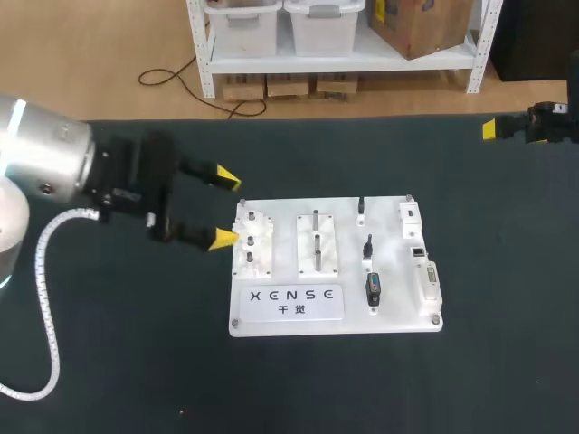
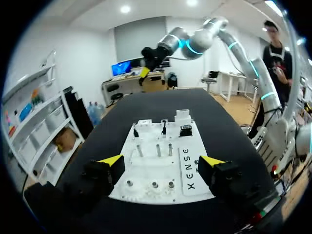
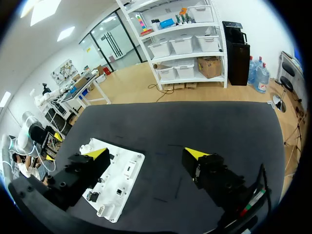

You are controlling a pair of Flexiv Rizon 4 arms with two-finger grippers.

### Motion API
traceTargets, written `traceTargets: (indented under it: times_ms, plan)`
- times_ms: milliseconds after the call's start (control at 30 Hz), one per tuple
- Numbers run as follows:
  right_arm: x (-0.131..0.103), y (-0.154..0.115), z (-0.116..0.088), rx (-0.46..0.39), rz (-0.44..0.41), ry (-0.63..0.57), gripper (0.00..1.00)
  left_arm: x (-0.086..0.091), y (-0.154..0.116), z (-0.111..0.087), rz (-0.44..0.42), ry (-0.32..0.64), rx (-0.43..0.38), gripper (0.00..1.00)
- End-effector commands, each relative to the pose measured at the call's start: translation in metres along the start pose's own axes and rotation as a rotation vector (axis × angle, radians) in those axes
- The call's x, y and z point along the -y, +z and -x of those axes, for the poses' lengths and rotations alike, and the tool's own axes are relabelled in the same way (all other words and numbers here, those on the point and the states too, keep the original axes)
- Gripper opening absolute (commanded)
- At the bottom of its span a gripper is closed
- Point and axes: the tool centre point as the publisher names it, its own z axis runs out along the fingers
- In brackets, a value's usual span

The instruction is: Insert the Ethernet cable into its matching sockets.

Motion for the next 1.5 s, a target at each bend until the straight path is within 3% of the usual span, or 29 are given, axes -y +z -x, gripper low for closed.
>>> traceTargets:
  times_ms: [33,633,1000,1500]
  plan:
    - [0.000,0.000,0.000,0.000,-0.002,0.000,1.00,-0.005,0.021,-0.005,-0.068,0.044,0.061,1.00]
    - [0.000,0.000,0.000,0.000,-0.002,0.000,1.00,0.012,0.054,-0.014,-0.005,0.016,-0.079,1.00]
    - [0.000,0.000,0.000,0.000,-0.002,0.000,1.00,0.009,0.063,-0.020,0.031,-0.034,-0.132,1.00]
    - [0.000,0.000,0.000,0.000,-0.002,0.000,1.00,0.009,0.063,-0.019,0.036,-0.034,-0.133,1.00]
